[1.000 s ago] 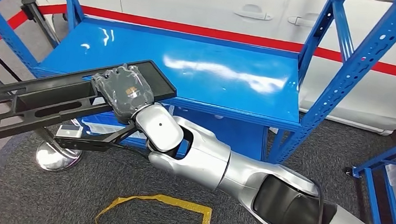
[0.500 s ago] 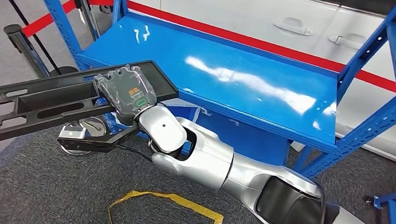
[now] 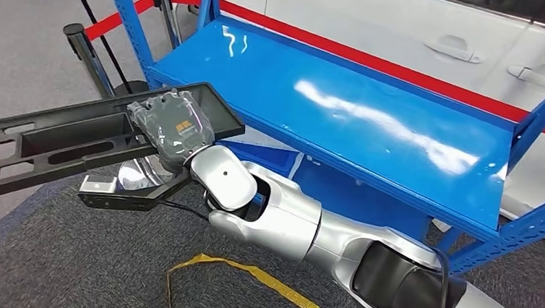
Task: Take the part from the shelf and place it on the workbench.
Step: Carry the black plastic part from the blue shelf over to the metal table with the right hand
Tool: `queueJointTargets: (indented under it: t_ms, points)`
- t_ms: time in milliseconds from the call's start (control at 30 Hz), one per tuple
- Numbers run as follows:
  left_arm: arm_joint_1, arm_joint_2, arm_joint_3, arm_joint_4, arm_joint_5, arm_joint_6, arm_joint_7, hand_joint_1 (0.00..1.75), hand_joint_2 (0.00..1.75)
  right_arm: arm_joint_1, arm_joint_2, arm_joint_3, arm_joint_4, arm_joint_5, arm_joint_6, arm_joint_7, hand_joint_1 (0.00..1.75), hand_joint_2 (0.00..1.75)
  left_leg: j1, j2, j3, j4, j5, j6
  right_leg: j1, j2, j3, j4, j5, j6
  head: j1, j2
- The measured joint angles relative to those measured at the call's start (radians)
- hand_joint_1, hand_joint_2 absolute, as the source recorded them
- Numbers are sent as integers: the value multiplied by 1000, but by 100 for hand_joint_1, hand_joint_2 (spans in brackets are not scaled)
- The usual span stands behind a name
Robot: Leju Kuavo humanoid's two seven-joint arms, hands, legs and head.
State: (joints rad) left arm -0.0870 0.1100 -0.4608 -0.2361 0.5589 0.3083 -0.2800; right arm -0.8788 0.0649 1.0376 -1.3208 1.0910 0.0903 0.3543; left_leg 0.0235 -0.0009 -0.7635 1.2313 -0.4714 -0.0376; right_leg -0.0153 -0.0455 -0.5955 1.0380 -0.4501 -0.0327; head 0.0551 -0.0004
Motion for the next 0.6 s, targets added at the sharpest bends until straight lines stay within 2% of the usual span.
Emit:
queueJointTargets:
  t_ms: [33, 100, 133, 200, 233, 300, 367, 400, 433, 467, 500, 533, 567, 600]
  points:
    - [0, 0, 0, 0, 0, 1, 0, 0, 175, 0, 0, 0, -1, 0, 0, 0, 175, 175, 0, 16, 37, -69, 32, 1, 0, -10, 3, 1, -3, 3, 0, 0]
    - [-4, 1, 0, 0, 0, 3, -1, 0, 175, -2, 0, 0, -4, 0, -1, 0, 175, 175, -10, 45, 97, -181, 67, 12, 6, -28, 7, 1, -9, 12, 0, 0]
    - [-5, 1, 0, 0, 0, 4, -2, 0, 175, -3, 0, 0, -5, 0, -1, 0, 175, 175, -15, 52, 109, -206, 70, 20, 9, -36, 9, 1, -12, 17, 0, 0]
    - [-3, 1, 0, 0, 0, 6, -6, 0, 175, -4, 0, 0, -7, 1, -1, -1, 175, 175, -19, 35, 110, -211, 69, 37, 13, -51, 14, -3, -15, 27, 2, 0]
    - [-1, 1, 0, 0, 0, 7, -9, 0, 175, -5, 0, 0, -9, 0, 0, -1, 175, 175, -17, 26, 112, -214, 70, 44, 11, -49, 16, 0, -20, 33, 2, 0]
    - [1, 1, 0, 0, 1, 9, -14, 0, 175, -7, -1, 0, -12, -2, 0, -4, 175, 175, -14, 10, 118, -222, 73, 59, 8, -14, -1, 46, -53, 41, 4, 0]
    - [-2, 1, 0, 0, 5, 9, -19, 0, 175, -8, -2, 0, -13, -5, 1, -8, 175, 175, -13, -9, 120, -224, 73, 69, 7, 31, -61, 171, -113, 40, 7, 0]
    - [-3, 1, 0, 0, 6, 9, -20, 0, 175, -7, -3, 0, -13, -6, 2, -9, 175, 175, -14, -21, 120, -223, 73, 72, 7, 40, -97, 238, -137, 40, 8, 0]
    - [-3, 1, 0, 0, 8, 9, -22, 0, 175, -6, -5, 0, -13, -6, 2, -10, 175, 175, -15, -33, 120, -222, 72, 72, 8, 44, -123, 283, -144, 39, 8, 0]
    - [-2, 1, 0, 0, 8, 8, -23, 0, 175, -5, -6, 0, -13, -6, 3, -11, 175, 175, -16, -46, 120, -221, 72, 73, 8, 45, -133, 292, -132, 38, 8, 0]
    - [-1, 1, 0, 0, 9, 8, -25, 0, 175, -5, -8, 0, -13, -6, 3, -12, 175, 175, -17, -59, 120, -218, 71, 73, 8, 48, -125, 262, -102, 36, 8, 0]
    - [-1, 1, 0, 0, 9, 7, -26, 0, 175, -5, -9, 0, -13, -6, 3, -14, 175, 175, -17, -72, 120, -215, 70, 71, 8, 60, -99, 199, -60, 32, 8, 0]
    - [-1, 0, 0, 0, 9, 6, -28, 0, 175, -6, -9, 0, -14, -6, 3, -16, 175, 175, -17, -85, 118, -210, 68, 69, 6, 83, -71, 129, -26, 27, 8, 0]
    - [-2, -1, 0, 0, 9, 6, -30, 0, 175, -7, -9, 0, -16, -8, 3, -18, 175, 175, -17, -97, 115, -205, 66, 65, 4, 102, -46, 71, -3, 25, 7, 0]
